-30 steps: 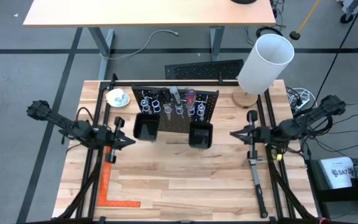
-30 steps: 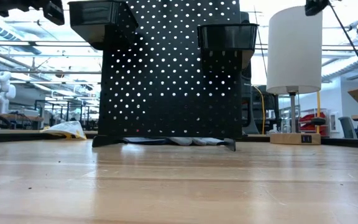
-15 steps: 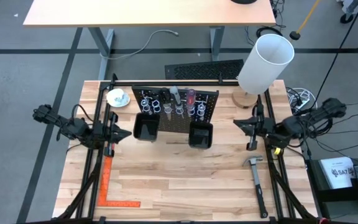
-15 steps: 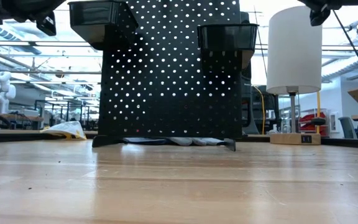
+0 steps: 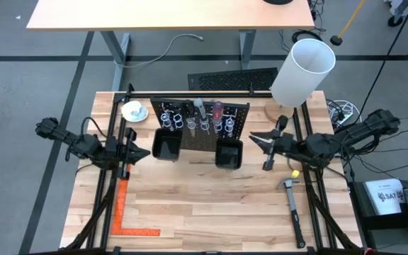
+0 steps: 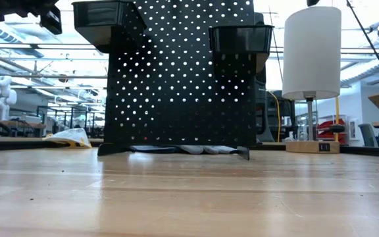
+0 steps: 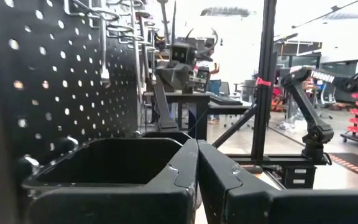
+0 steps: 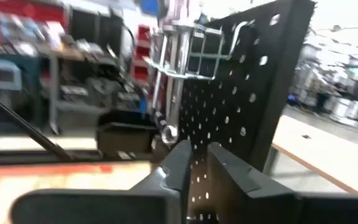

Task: Hang tools onto peg board
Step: Remove the silver wrench from the black peg board

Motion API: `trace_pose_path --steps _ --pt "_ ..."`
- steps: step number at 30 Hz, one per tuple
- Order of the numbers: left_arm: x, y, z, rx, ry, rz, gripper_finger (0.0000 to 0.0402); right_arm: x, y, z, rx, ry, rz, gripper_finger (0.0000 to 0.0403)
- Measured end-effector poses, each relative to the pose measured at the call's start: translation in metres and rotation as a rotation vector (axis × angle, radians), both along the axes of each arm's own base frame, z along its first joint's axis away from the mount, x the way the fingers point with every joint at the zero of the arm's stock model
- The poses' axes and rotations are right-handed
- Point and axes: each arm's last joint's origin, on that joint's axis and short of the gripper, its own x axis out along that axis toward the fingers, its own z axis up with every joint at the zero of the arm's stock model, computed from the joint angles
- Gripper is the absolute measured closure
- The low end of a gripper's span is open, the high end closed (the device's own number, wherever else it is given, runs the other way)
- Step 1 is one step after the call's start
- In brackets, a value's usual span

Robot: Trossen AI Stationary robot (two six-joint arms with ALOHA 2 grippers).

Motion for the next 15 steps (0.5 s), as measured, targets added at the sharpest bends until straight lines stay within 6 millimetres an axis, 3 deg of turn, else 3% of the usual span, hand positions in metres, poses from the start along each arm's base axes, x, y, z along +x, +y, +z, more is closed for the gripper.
trace_pose_path --steps 8,15 --pt "0.018 -0.01 -0.002 0.017 0.01 -0.051 0.0388 0.033 0.012 0.043 -0.069 0.048 -0.052 0.0288" --pt "0.031 -0.017 -0.014 0.036 0.111 -0.079 0.0388 0.039 0.02 0.081 -0.148 0.008 -0.049 0.0276"
